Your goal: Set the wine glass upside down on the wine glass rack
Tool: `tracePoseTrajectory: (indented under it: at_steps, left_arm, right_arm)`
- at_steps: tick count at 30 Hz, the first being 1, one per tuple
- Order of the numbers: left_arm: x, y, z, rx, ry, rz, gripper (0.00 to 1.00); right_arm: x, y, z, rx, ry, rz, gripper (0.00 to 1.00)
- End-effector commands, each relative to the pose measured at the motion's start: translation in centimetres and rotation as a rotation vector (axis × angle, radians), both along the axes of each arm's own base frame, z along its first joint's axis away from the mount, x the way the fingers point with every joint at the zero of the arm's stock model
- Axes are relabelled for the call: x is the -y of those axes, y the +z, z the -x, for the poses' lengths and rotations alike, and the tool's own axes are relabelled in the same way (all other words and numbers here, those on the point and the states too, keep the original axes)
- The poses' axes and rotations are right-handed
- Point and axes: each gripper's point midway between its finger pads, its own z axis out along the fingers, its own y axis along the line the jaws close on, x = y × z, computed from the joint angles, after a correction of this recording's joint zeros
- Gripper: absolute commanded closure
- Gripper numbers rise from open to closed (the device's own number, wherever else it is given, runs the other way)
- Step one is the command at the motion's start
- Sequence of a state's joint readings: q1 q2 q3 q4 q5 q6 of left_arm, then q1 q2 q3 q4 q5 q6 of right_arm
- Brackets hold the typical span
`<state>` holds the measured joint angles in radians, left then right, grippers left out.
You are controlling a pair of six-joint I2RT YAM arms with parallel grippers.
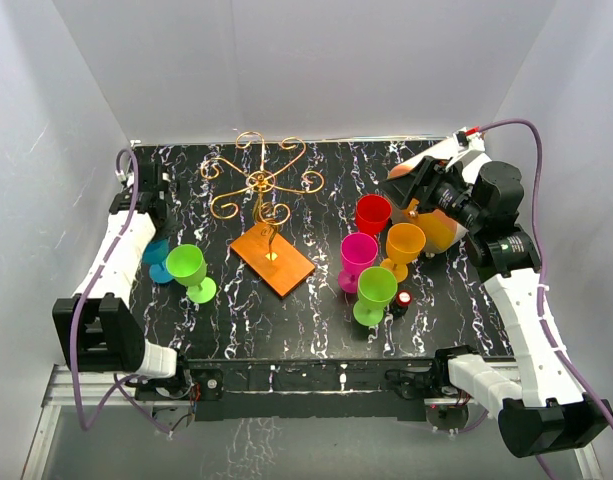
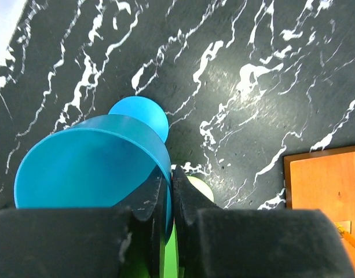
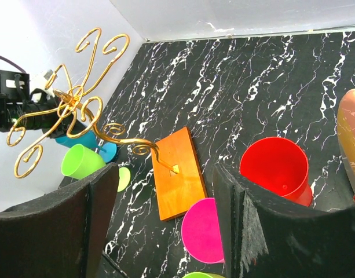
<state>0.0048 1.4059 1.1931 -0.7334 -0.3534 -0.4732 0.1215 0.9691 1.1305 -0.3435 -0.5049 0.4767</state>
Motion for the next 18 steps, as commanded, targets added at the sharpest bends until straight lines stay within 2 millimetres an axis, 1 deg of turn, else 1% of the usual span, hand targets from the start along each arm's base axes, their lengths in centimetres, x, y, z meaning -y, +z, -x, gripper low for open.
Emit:
tracePoseTrajectory:
  at_steps: [1,2,3,4,8,11,12,15,18]
  left_arm:
    - [-1.8,5.5,-1.9,0.141,0.017,-0.096,1.0]
    - [-1.9,6.4,-2.1,0.156,0.022,-0.104,1.0]
    - [-2.0,7.8,-2.0,0.192,0.023,-0.109,1.0]
    - [-2.1,8.8,-2.0,0.215,0.023,-0.112,1.0]
    - [-1.7,12.8,-1.9,0.318,0.003,-0.103,1.0]
    - [-1.5,16.6,-1.8,0.408,-0.015,-0.104,1.0]
    - [-1.4,18.4,-1.8,0.451,-0.024,-0.098,1.0]
    - [-0.4,22.0,-1.5,0.539,-0.059,-0.06,1.0]
    - [1.0,25.5,-0.7,0.656,-0.098,0.003,1.0]
  right_arm:
    - [0.2,1.7,0.0,0.06,-0.008,-0.008,0.36]
    - [0.2,1.8,0.0,0.057,-0.007,-0.013,0.36]
    - [0.1,1.8,0.0,0.056,-0.001,-0.017,0.36]
    - [0.0,1.8,0.0,0.055,0.002,-0.022,0.35]
    - [-0.1,1.7,-0.1,0.042,0.003,-0.037,0.29]
    - [-0.9,1.3,0.1,0.027,0.051,-0.059,0.28]
    - [-1.2,1.5,0.2,0.031,0.075,-0.071,0.28]
    - [-2.0,1.7,0.2,0.008,0.108,-0.135,0.28]
    - [-2.9,2.5,0.2,0.002,0.132,-0.193,0.3]
